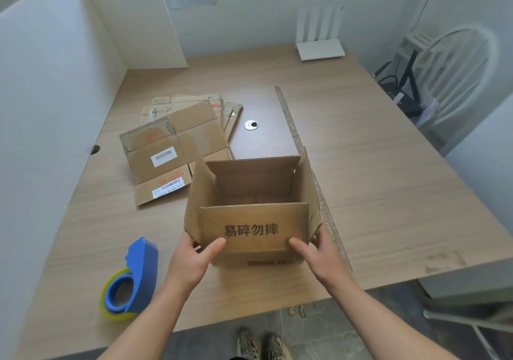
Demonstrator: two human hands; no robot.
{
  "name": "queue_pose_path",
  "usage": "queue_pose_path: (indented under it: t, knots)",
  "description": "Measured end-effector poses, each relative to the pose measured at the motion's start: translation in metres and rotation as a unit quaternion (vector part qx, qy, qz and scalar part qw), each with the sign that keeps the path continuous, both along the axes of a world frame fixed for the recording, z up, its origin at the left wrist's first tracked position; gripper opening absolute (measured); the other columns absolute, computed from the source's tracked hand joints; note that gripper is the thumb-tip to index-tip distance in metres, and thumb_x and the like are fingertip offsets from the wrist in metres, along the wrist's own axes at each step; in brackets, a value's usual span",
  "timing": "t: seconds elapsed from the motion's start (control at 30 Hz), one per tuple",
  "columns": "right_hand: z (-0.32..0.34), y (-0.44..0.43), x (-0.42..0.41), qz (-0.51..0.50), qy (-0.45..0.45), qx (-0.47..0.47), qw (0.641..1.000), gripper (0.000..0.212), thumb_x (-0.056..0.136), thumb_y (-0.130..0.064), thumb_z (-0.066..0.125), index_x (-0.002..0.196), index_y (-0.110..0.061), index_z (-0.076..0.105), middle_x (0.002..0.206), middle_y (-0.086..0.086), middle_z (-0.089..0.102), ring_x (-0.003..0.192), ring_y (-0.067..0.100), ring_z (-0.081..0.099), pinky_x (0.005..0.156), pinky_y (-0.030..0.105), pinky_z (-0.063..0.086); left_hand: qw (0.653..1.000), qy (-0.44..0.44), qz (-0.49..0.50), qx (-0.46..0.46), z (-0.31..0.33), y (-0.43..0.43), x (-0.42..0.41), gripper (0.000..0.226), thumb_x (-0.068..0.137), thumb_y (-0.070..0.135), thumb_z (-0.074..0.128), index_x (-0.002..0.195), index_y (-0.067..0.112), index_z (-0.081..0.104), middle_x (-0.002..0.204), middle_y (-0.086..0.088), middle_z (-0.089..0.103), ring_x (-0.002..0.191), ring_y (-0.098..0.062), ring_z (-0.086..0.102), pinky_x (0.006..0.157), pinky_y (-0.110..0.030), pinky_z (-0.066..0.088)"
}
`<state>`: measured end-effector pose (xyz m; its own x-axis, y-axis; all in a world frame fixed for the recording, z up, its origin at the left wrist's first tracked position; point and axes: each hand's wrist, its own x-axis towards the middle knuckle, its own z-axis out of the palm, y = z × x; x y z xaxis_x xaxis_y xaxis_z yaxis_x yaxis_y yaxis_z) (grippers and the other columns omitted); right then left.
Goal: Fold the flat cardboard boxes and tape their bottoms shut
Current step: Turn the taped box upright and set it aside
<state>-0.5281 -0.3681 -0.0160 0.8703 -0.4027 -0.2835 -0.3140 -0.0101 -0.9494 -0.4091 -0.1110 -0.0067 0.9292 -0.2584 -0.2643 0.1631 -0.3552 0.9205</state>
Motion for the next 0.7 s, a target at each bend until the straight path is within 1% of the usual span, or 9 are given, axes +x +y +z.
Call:
queue_pose_path:
  t: [0.07,0.13,0.2,0.27,0.33,0.37,0.5,0.6,0.7]
  knots:
    - [0.01,0.001,0.011,-0.038,-0.034,-0.008,0.999,0.081,0.072,-0.055,0.081,0.142,-0.042,0.042,0.138,-0.019,0.052,0.131,0.005,0.047,0.105,0.035,0.046,1.0,-0.016,0.006,-0.01,0.007,-0.004,0.011,0.049,0.08,0.046,0.077,0.124,0.041,0.055,0.111,0.022,0.067,0.102,-0.008,0.063,0.081,-0.026,0.051]
    - [0.02,-0.001,0.018,-0.02,-0.065,-0.027,0.997,0.095,0.062,-0.064,0.083,0.143,-0.051,0.036,0.139,-0.021,0.044,0.129,-0.001,0.044,0.097,0.032,0.05,1.0,-0.015,0.001,-0.027,0.017,-0.007,0.023,0.042,0.08,0.05,0.075,0.117,0.045,0.058,0.11,0.022,0.068,0.099,-0.009,0.064,0.079,-0.026,0.051]
    - [0.029,-0.005,0.026,0.009,-0.082,-0.039,0.996,0.107,0.059,-0.059,0.088,0.148,-0.051,0.029,0.14,-0.012,0.039,0.129,0.01,0.046,0.091,0.039,0.056,0.999,-0.008,-0.016,-0.047,0.026,-0.009,0.035,0.045,0.072,0.059,0.074,0.113,0.047,0.06,0.109,0.019,0.07,0.097,-0.009,0.066,0.078,-0.026,0.052]
    - [0.036,-0.008,0.032,0.026,-0.077,-0.019,0.996,0.109,0.058,-0.048,0.092,0.147,-0.05,0.03,0.14,-0.007,0.046,0.124,0.018,0.055,0.084,0.047,0.059,0.997,-0.002,-0.046,-0.06,0.03,-0.01,0.046,0.056,0.066,0.064,0.073,0.117,0.045,0.06,0.111,0.016,0.07,0.099,-0.01,0.066,0.081,-0.031,0.055]
    - [0.037,-0.01,0.036,0.026,-0.073,0.014,0.997,0.102,0.061,-0.037,0.091,0.144,-0.052,0.034,0.131,-0.009,0.058,0.112,0.014,0.064,0.076,0.044,0.061,0.996,-0.009,-0.074,-0.056,0.034,-0.012,0.058,0.066,0.063,0.065,0.074,0.123,0.041,0.058,0.114,0.016,0.069,0.103,-0.012,0.065,0.085,-0.033,0.055]
    - [0.037,-0.011,0.037,0.017,-0.072,0.02,0.997,0.096,0.065,-0.033,0.09,0.142,-0.052,0.036,0.127,-0.011,0.063,0.108,0.012,0.066,0.075,0.04,0.061,0.995,-0.016,-0.085,-0.056,0.035,-0.014,0.064,0.067,0.063,0.064,0.074,0.124,0.041,0.058,0.115,0.016,0.069,0.103,-0.012,0.065,0.086,-0.033,0.055]
    - [0.035,-0.013,0.044,-0.074,-0.081,0.025,0.994,0.067,0.074,-0.038,0.084,0.129,-0.055,0.05,0.118,-0.015,0.069,0.105,0.008,0.067,0.076,0.032,0.06,0.989,-0.051,-0.131,-0.046,0.045,-0.029,0.085,0.073,0.066,0.063,0.071,0.134,0.043,0.052,0.116,0.017,0.065,0.101,-0.006,0.064,0.081,-0.027,0.053]
    - [0.035,-0.019,0.051,-0.136,-0.091,0.017,0.986,0.055,0.081,-0.029,0.081,0.125,-0.049,0.055,0.116,-0.015,0.07,0.105,0.007,0.067,0.08,0.03,0.059,0.988,-0.06,-0.137,-0.044,0.049,-0.045,0.097,0.076,0.069,0.061,0.07,0.14,0.04,0.048,0.121,0.016,0.062,0.102,0.0,0.061,0.08,-0.022,0.05]
    - [0.042,-0.031,0.056,-0.164,-0.093,0.0,0.982,0.051,0.083,-0.03,0.078,0.122,-0.053,0.056,0.115,-0.019,0.07,0.104,0.004,0.066,0.082,0.029,0.059,0.983,-0.06,-0.167,-0.038,0.055,-0.058,0.108,0.079,0.071,0.064,0.068,0.143,0.042,0.044,0.126,0.018,0.06,0.112,-0.002,0.058,0.09,-0.031,0.051]
